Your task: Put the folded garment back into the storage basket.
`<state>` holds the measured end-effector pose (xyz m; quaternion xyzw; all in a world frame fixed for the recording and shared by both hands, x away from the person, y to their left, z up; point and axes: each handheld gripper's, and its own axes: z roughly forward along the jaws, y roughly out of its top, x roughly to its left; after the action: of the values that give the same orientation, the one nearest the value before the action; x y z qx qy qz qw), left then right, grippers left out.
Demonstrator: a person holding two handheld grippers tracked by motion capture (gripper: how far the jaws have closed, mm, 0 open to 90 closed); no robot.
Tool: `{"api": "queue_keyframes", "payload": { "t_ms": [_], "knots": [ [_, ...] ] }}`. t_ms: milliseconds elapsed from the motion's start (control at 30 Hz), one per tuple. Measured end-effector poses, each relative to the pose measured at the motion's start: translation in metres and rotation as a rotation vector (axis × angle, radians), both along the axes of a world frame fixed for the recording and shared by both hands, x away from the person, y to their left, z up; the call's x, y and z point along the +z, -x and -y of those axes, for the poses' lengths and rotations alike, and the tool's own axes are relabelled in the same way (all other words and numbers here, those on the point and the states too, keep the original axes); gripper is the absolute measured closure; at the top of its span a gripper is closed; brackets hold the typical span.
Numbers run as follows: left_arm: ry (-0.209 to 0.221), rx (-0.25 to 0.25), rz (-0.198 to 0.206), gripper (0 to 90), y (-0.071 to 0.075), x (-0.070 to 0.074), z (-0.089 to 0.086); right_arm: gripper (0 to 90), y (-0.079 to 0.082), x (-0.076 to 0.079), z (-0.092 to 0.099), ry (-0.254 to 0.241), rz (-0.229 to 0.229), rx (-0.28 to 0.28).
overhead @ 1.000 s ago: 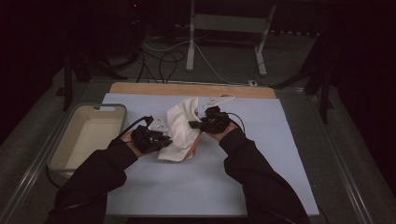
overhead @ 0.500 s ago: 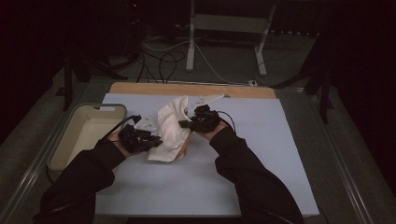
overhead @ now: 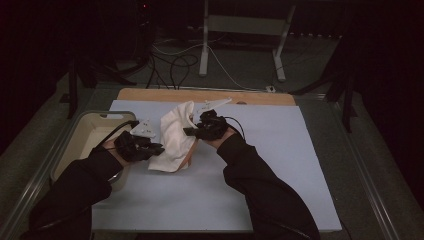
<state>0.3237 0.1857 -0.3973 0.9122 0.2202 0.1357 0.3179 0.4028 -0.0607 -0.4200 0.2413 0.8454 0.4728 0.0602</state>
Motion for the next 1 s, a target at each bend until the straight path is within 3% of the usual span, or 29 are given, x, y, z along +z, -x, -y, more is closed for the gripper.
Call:
{"api": "queue_keyframes", "payload": {
  "t_ms": [367,1000],
  "knots": [
    [-0.013,0.023,0.004,85.0,0.003,0.007,-0.013,81.9,0.0,0.005,-0.015,-0.005,0.006,0.015],
    [-0.026,0.078,0.029,85.0,0.013,0.03,-0.048,81.9,0.003,0.028,-0.053,-0.041,0.034,0.048]
  ]
}}
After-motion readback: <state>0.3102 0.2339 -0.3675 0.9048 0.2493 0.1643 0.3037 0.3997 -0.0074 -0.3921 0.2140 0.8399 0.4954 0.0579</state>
